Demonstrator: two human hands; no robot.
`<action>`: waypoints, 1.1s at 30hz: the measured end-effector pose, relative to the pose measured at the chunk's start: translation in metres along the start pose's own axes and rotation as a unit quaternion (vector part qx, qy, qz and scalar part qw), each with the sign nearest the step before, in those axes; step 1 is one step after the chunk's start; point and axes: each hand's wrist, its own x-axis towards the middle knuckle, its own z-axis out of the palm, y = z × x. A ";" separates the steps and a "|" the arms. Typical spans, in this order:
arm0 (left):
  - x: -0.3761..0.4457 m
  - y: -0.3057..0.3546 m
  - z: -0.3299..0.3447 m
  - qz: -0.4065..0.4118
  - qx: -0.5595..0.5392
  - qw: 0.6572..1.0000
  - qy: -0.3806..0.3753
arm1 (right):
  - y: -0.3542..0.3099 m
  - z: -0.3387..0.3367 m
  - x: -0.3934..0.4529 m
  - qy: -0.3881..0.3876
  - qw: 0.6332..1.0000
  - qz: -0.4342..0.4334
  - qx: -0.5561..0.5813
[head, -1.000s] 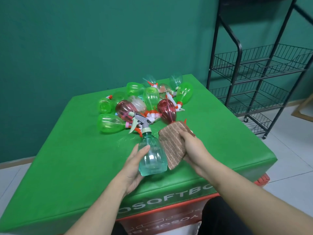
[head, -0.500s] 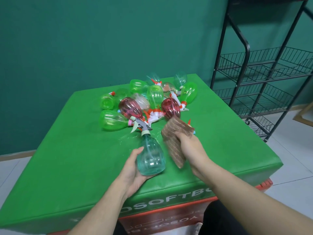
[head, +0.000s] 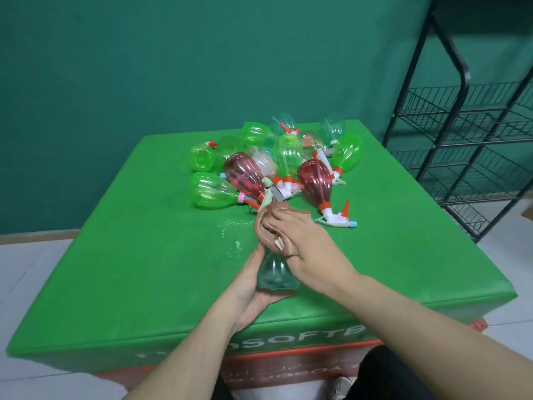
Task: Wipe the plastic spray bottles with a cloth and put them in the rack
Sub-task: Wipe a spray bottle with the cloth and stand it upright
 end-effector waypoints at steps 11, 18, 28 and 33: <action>-0.003 -0.002 0.007 0.007 0.009 1.000 0.017 | 0.003 -0.008 0.016 -0.013 0.986 -0.052 -0.159; -0.008 -0.002 0.010 0.030 0.015 0.998 0.046 | -0.003 0.008 0.003 -0.016 0.999 -0.038 -0.015; -0.007 -0.006 0.003 0.012 0.026 0.996 0.083 | 0.005 0.039 -0.046 0.010 0.967 -0.232 -0.103; -0.008 0.001 0.003 -0.035 -0.024 0.999 0.022 | 0.020 0.038 -0.054 -0.008 0.931 -0.314 -0.185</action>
